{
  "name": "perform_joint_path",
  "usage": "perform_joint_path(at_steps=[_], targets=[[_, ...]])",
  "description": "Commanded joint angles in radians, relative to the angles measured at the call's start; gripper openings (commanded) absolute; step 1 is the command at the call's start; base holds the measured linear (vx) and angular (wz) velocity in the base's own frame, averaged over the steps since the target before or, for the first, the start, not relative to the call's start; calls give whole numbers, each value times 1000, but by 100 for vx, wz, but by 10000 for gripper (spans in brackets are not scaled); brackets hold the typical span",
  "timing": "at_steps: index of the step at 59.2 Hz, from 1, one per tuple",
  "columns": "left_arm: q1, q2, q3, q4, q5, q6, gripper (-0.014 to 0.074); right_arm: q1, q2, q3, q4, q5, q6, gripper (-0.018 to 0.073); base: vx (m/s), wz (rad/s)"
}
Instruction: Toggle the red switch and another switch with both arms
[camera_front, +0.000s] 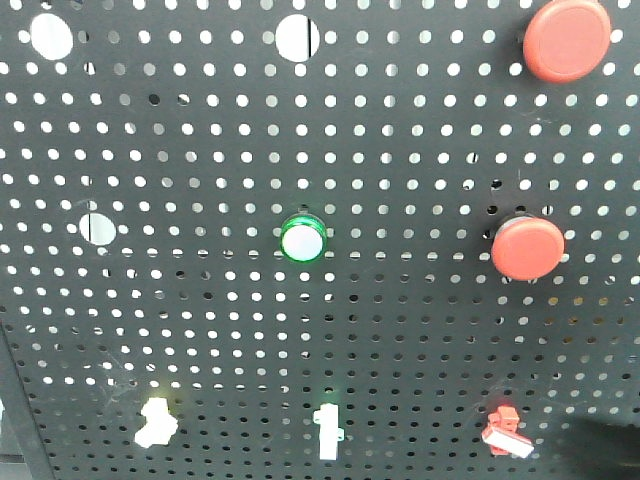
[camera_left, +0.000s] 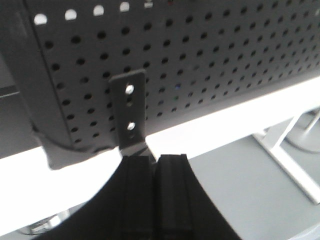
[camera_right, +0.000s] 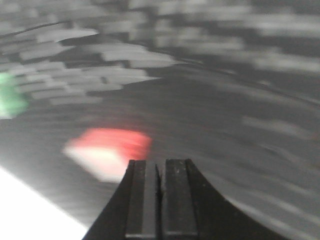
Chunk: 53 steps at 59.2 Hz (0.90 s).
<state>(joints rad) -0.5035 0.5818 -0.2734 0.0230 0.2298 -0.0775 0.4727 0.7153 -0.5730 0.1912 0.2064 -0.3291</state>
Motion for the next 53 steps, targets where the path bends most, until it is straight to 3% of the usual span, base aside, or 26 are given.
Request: perform_joint_path(at_steps=[1, 23, 32, 53], targets=[[2, -6, -24, 21, -67, 0, 3, 47, 33, -33, 28, -163, -21, -6, 0, 0], [2, -5, -24, 27, -77, 0, 3, 52, 98, -34, 70, -247, -15, -6, 0, 0], [2, -5, -24, 27, -81, 0, 3, 52, 153, -34, 122, -162, -20, -6, 0, 0], [2, -5, -24, 35, -82, -1, 3, 52, 216, -33, 120, 49, -28, -6, 0, 0]])
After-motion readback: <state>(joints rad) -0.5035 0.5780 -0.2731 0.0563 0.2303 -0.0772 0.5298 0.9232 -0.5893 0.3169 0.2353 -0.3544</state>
